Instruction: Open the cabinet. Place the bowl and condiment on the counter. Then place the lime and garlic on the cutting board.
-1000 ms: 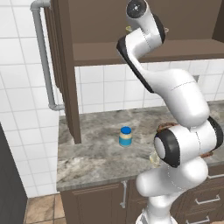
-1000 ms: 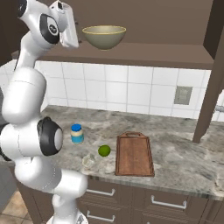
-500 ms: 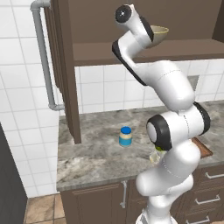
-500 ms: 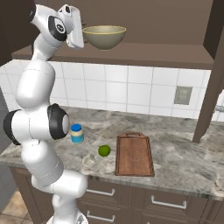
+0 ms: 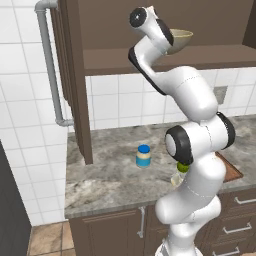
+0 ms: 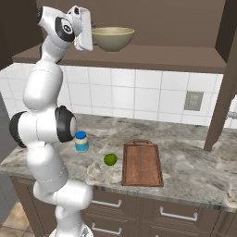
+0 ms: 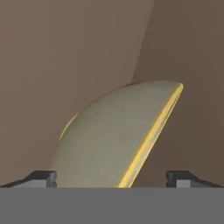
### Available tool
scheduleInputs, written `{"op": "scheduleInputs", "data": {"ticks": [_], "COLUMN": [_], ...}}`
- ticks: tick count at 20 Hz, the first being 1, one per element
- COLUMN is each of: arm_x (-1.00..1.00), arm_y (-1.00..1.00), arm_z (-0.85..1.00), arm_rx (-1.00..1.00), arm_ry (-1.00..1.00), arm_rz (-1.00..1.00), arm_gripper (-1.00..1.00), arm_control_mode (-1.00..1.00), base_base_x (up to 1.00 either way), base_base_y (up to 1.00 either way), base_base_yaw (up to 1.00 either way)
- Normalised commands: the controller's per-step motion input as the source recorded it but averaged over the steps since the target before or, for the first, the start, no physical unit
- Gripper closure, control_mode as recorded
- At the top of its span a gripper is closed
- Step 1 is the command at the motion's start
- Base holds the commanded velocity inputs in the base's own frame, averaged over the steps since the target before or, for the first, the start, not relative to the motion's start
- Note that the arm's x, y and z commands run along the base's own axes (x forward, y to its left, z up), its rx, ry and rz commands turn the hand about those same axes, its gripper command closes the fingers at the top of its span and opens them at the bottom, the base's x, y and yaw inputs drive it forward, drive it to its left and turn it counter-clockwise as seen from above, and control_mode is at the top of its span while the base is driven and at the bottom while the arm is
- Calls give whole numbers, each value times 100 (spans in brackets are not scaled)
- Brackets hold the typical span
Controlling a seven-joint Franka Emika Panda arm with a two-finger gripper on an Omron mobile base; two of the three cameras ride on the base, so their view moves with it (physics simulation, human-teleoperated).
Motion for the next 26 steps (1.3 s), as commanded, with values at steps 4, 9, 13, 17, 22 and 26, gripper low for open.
{"op": "scheduleInputs", "data": {"ticks": [4, 9, 13, 17, 22, 26], "arm_x": [0, -27, -78, -100, -100, -100], "arm_y": [-14, 0, 0, 0, 0, 1], "arm_z": [-5, -8, -13, 0, 0, 0], "arm_rx": [0, 0, 0, 2, 12, 24], "arm_ry": [0, -2, -3, -13, -14, -4], "arm_rz": [-5, -4, -3, -1, 0, 0], "arm_gripper": [100, 100, 100, 100, 100, 100], "arm_control_mode": [-100, -100, -100, -100, -100, -100], "base_base_x": [0, 0, 0, 0, 0, 0], "base_base_y": [0, 0, 0, 0, 0, 0], "base_base_yaw": [0, 0, 0, 0, 0, 0]}}
